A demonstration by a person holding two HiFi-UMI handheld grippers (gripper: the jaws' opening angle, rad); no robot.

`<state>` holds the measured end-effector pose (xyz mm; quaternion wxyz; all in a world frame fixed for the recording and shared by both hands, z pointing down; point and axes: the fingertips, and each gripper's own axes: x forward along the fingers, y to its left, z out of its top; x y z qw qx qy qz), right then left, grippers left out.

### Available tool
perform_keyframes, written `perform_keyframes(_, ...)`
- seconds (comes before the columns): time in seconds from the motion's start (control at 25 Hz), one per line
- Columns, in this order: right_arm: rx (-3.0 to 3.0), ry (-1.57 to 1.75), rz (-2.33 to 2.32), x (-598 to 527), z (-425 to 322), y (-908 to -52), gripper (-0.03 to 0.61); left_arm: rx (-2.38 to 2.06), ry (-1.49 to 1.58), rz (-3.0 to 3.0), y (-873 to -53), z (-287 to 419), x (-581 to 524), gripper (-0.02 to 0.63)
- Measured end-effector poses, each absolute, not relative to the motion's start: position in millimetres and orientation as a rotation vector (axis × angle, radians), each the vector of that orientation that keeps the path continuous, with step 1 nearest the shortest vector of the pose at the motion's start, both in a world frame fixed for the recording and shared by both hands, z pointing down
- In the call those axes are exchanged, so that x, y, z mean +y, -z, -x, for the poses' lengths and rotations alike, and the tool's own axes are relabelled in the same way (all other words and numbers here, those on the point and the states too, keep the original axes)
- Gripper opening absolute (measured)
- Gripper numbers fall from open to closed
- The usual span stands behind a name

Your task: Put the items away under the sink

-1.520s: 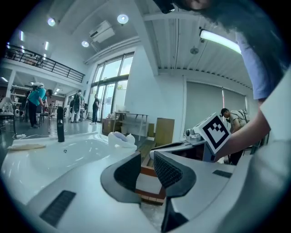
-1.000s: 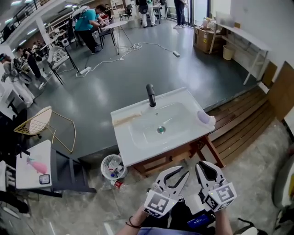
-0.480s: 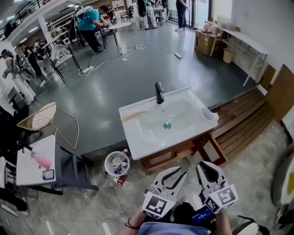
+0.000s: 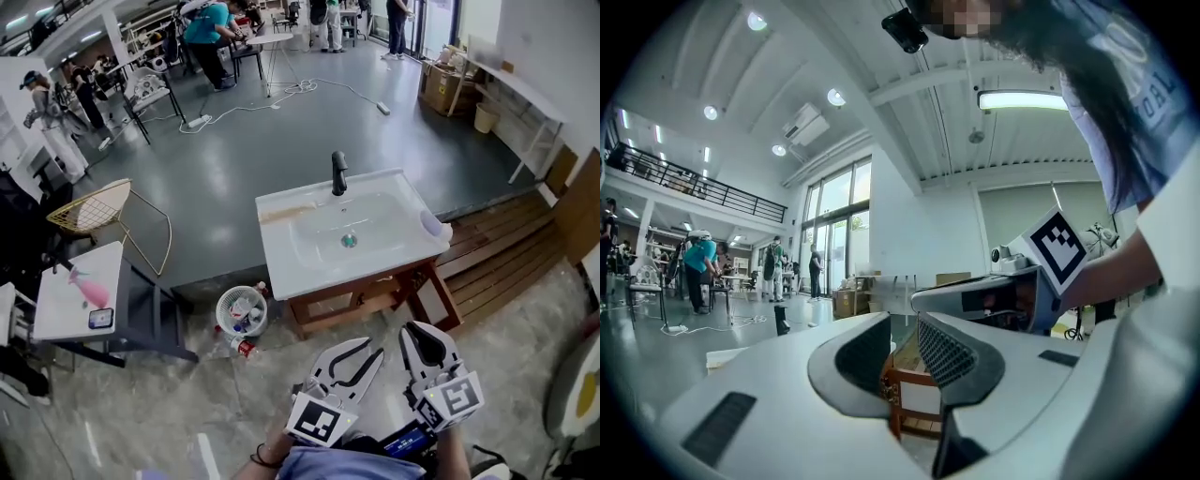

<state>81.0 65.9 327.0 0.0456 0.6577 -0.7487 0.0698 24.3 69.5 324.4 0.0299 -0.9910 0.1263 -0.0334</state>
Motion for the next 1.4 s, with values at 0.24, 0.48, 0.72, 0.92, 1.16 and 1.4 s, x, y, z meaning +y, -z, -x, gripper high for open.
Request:
perform_keyframes(0.24,-2.309,-0.217,-1.965,123,-84,-328,0.048,0.501,0.107,3.079,-321,-22,120,0.098)
perform_keyframes(0.48,-2.303,-0.208,-1.993,183,-88,-327,0.048,0.531,0.137,3.094,-322,-15,177,0.098)
perform_keyframes(0.72,-2.291,-0.175,-2.006,226,-92,-324,0.041,0.581,0.130,3.084,-317,-11,211,0.098)
perform_keyframes(0.92,-2.285,-0.151,-2.002,252,-90,-317,0.040,0.597,0.120,3.064,-310,-6,232,0.098)
perform_keyframes(1.16,-2.297,-0.118,-2.001,275,-79,-311,0.038,0.587,0.109,3.044,-305,-2,255,0.098)
perform_keyframes(1.4,-2.308,-0.120,-1.999,288,-70,-312,0.031,0.591,0.089,3.035,-302,4,268,0.098)
